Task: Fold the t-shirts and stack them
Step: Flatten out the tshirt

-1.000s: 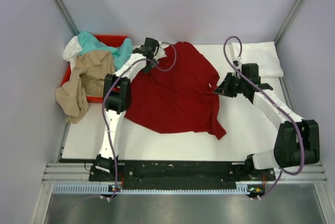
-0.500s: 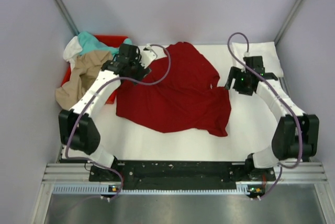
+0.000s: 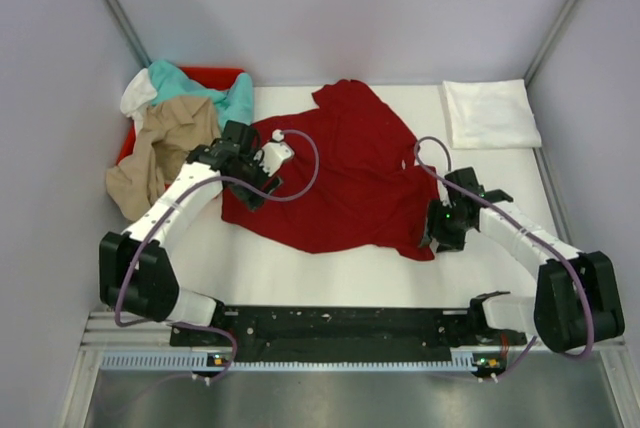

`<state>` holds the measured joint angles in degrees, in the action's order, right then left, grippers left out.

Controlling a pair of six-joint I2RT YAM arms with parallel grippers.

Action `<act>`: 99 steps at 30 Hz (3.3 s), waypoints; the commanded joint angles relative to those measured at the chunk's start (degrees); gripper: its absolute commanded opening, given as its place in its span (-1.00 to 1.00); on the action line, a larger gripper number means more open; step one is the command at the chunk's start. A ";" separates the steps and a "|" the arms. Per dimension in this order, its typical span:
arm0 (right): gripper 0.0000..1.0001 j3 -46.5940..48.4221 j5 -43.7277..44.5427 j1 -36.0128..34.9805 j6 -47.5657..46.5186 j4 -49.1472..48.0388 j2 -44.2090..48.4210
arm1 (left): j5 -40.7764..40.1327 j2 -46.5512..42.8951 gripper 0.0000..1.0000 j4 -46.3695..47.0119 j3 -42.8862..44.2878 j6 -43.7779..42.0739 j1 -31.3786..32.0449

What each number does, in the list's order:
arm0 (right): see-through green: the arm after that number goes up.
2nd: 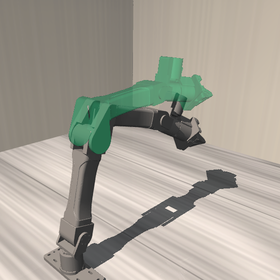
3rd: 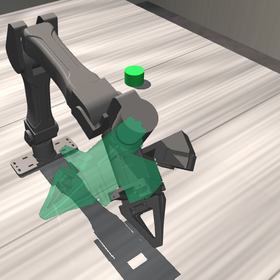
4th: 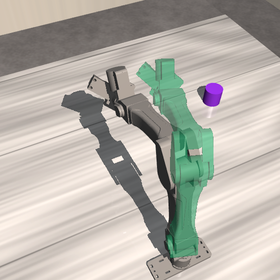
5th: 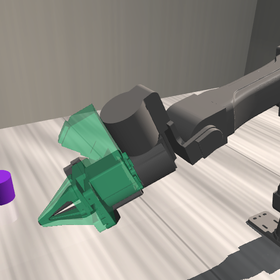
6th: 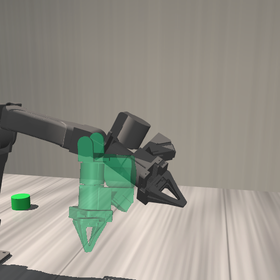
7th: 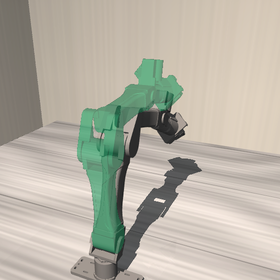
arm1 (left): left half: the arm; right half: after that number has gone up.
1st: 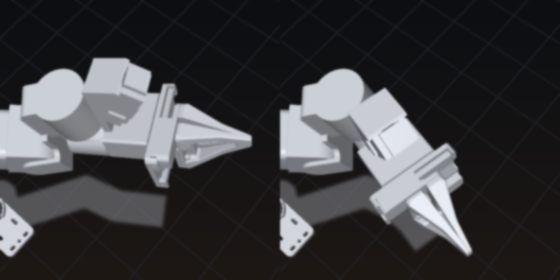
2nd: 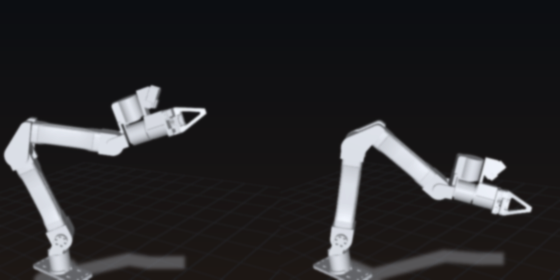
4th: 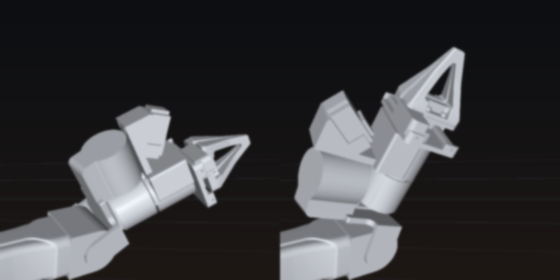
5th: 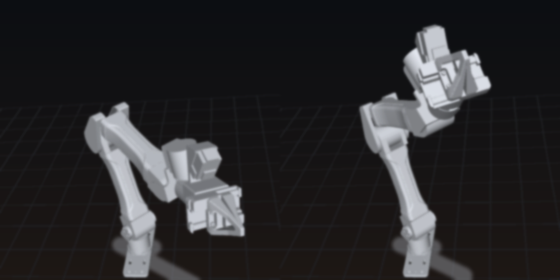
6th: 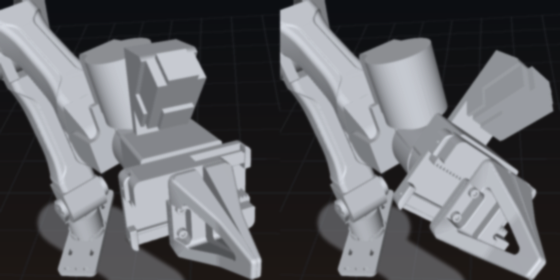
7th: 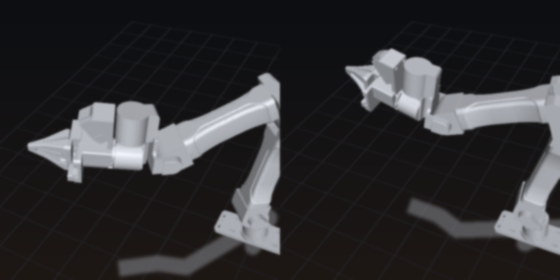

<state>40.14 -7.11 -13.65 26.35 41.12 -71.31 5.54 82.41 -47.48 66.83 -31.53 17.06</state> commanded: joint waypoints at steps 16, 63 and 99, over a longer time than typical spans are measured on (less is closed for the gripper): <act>-1.00 37.08 -34.21 -2.61 14.87 -21.26 -1.37 | 18.65 -2.27 0.53 -0.43 -2.40 -8.19 6.05; -1.00 40.19 -25.14 6.27 -10.44 2.65 7.79 | 24.16 1.74 -0.98 -30.48 11.20 -32.62 1.94; -1.00 36.68 -23.73 6.27 -12.73 -5.35 -13.42 | 13.09 39.58 0.30 -16.76 35.57 -28.58 -3.96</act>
<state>77.28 -31.09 -7.57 14.76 37.93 -87.09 15.33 124.09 -60.36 101.73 -52.66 13.10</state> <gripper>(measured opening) 0.007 0.656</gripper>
